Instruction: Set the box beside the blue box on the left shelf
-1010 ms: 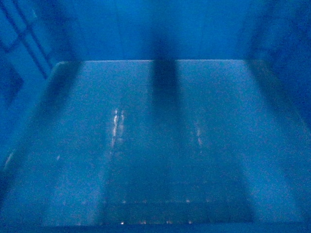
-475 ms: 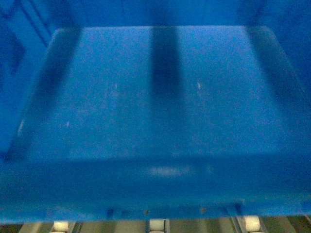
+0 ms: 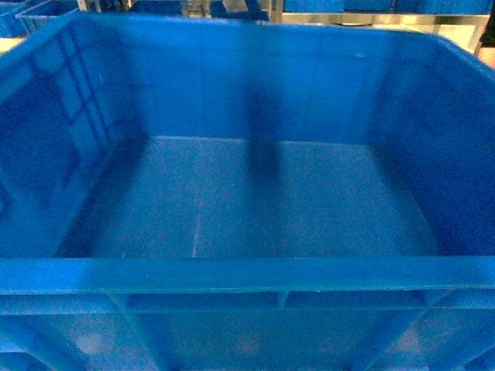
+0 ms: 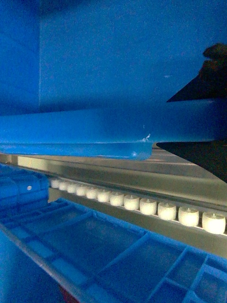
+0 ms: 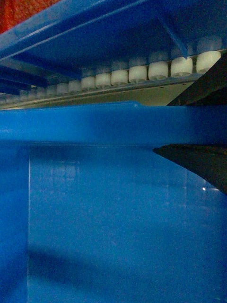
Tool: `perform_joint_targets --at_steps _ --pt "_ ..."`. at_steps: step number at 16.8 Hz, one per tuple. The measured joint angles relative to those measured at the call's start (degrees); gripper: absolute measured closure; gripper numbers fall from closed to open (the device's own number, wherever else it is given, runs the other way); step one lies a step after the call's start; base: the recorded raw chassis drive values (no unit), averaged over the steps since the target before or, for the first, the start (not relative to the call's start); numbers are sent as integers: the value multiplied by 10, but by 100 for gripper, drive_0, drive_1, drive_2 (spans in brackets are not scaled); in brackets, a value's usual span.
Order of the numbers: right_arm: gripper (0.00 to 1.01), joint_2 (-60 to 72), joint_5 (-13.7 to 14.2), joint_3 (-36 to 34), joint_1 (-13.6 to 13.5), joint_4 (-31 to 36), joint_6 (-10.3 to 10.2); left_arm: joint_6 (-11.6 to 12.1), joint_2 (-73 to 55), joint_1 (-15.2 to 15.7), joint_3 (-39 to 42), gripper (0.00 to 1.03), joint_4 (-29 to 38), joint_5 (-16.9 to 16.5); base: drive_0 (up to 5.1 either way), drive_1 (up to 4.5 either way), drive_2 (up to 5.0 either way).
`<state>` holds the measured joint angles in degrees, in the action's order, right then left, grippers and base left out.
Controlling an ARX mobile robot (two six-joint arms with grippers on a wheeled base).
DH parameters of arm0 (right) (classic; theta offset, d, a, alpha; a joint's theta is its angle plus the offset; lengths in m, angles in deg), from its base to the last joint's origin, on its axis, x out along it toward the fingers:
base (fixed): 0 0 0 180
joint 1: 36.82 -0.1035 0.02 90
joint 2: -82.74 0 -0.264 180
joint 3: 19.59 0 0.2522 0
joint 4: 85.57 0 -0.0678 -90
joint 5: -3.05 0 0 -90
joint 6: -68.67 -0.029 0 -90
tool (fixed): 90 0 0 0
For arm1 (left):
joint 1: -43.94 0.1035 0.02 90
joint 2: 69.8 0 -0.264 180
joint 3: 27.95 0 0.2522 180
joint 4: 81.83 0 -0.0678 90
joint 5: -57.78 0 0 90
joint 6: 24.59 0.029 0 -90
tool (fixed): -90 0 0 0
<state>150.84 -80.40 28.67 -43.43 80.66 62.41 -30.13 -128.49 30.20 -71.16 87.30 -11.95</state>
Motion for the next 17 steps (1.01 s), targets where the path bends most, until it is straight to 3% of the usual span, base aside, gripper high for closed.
perform_joint_targets --at_steps 6,11,12,13,15,16,17 --pt "92 10 -12 1 -7 -45 -14 0 -40 30 -24 96 -58 -33 0 0 0" --pt "92 -1 5 -24 -28 -51 -23 -13 -43 42 16 96 -44 -48 0 0 0" --pt "86 -12 2 -24 -28 -66 -15 -16 -33 40 16 96 -60 -48 0 0 0" --pt "76 -26 4 -25 -28 -80 -7 -6 -26 40 17 90 -66 -44 0 0 0" --pt "54 -64 17 -25 -38 -71 3 30 -6 37 20 68 -42 -2 0 0 0" --pt "42 -88 52 -22 -43 -51 9 43 29 37 17 57 -14 51 0 0 0" --pt "31 -116 90 -13 -37 -36 8 45 63 41 7 46 6 83 0 0 0"
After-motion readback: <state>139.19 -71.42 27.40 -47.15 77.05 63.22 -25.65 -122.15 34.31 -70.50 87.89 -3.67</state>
